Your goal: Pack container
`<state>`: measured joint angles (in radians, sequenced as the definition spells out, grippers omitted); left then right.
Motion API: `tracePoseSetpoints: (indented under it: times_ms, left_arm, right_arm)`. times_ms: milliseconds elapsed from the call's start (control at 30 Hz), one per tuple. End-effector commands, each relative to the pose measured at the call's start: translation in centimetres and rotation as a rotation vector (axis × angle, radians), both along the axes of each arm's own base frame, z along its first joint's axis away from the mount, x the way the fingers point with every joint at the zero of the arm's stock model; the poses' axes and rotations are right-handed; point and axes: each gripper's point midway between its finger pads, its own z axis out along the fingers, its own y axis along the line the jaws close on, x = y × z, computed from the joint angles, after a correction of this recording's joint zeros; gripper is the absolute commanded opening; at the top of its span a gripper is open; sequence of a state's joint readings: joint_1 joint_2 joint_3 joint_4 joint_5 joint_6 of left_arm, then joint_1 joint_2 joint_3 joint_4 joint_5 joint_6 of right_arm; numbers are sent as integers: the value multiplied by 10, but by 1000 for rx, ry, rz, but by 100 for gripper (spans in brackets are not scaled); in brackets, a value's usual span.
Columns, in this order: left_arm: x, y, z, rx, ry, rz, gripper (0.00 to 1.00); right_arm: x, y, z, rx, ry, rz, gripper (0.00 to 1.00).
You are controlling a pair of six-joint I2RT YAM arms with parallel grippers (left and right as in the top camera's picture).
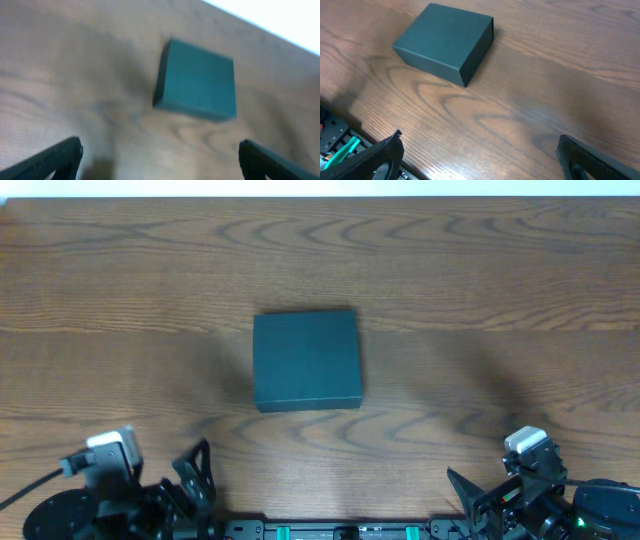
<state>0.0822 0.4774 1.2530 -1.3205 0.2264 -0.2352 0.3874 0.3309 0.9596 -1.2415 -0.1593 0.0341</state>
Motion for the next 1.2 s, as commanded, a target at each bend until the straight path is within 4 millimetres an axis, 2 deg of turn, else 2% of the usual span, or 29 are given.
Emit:
tracePoseSetpoints:
  times_ms: [0,133,300,333,467,600,700,800,933,1167]
  left_arm:
    - [7,13,-2,57,-92,55,98]
    - [21,26,-20,103,-178,112,98]
    - [39,40,-70,139,-180,173,98]
    - [44,42,-85,146,-173,184,99]
    - [56,45,-126,152,-156,193,99]
    - [61,46,-166,152,-123,190,99]
    - [63,45,-189,153,-72,183,99]
    - [64,44,-206,160,-35,170,99]
    - [63,44,-220,162,-3,169,99]
    - [62,44,-228,161,20,167,99]
  right_arm:
    - [1,-2,-2,4,6,-19,99]
    - [1,-2,-2,4,6,-19,99]
    - [1,-2,-2,4,6,-19,99]
    - [1,-2,-2,4,6,-19,99]
    - [1,-2,-2,4,6,-19,99]
    - [1,-2,-2,4,6,-19,99]
    - [1,-2,-2,4,6,-19,99]
    - [1,-2,-2,4,6,-19,99]
    - [1,-2,-2,4,6,-19,99]
    - [1,-2,-2,4,6,-19,99]
